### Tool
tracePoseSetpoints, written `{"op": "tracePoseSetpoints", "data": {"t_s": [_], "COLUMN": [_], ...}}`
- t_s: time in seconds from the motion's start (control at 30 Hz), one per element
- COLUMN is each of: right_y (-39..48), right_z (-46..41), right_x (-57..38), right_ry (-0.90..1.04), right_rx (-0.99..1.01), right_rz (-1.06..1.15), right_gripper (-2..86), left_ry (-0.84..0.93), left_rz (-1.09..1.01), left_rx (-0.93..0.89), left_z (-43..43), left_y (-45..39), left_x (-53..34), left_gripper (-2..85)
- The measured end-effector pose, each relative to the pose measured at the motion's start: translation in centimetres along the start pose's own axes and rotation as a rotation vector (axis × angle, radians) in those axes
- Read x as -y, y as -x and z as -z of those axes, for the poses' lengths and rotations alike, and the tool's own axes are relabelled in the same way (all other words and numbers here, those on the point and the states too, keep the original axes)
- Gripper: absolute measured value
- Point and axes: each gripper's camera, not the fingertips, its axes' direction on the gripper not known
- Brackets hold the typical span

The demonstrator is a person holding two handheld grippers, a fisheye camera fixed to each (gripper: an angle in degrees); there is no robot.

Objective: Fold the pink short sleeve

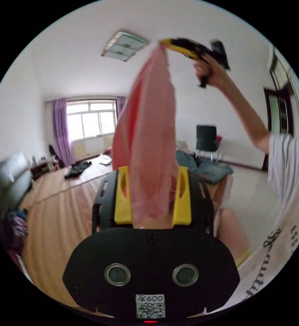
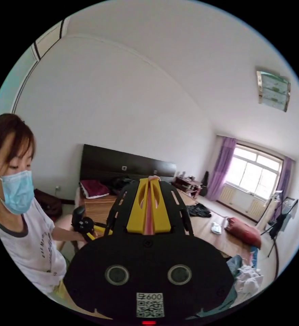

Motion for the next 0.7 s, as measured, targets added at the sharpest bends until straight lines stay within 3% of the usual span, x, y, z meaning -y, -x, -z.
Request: {"op": "tracePoseSetpoints", "data": {"t_s": [0.03, 0.1, 0.27, 0.33, 0.37, 0.43, 0.5, 0.57, 0.63, 0.7], "right_y": [1.1, 1.8, 0.3, -0.4, -0.8, -4.6, -8.0, -8.4, -4.4, -1.7], "right_z": [0.6, 2.3, 5.2, 6.0, 6.1, 7.4, 10.0, 13.2, 18.9, 21.5], "right_x": [-1.2, -3.5, -6.4, -5.4, -5.0, -3.7, -3.3, -3.5, -5.0, -8.5], "right_ry": [-0.032, -0.091, -0.109, -0.083, -0.069, -0.054, -0.195, -0.378, -0.597, -0.716], "right_rx": [0.022, 0.057, 0.123, 0.027, -0.009, -0.049, 0.147, 0.163, -0.055, -0.203], "right_rz": [-0.026, -0.087, -0.241, -0.221, -0.219, -0.332, -0.426, -0.418, -0.146, 0.048], "right_gripper": [-0.9, -0.9, -0.9, -0.9, -0.9, -0.9, -0.9, -0.9, -0.9, -0.9], "left_ry": [-0.034, -0.053, -0.125, -0.177, -0.165, 0.043, 0.168, 0.036, -0.321, -0.541], "left_rz": [0.014, 0.046, 0.013, 0.051, 0.053, 0.001, -0.138, -0.177, -0.165, -0.291], "left_rx": [0.137, 0.224, 0.245, 0.237, 0.221, 0.268, 0.482, 0.646, 0.717, 0.783], "left_z": [3.1, 7.6, 17.1, 18.9, 18.6, 14.9, 12.6, 14.9, 22.3, 25.2], "left_y": [-0.1, 1.5, 8.4, 12.8, 14.1, 19.4, 20.7, 19.5, 15.1, 11.1], "left_x": [-1.2, -2.5, 3.0, 8.9, 10.6, 18.1, 23.6, 28.9, 32.8, 32.3], "left_gripper": [4.3, 2.4, 0.8, 0.5, 0.4, 0.2, 0.2, 0.2, 0.1, 0.1]}}
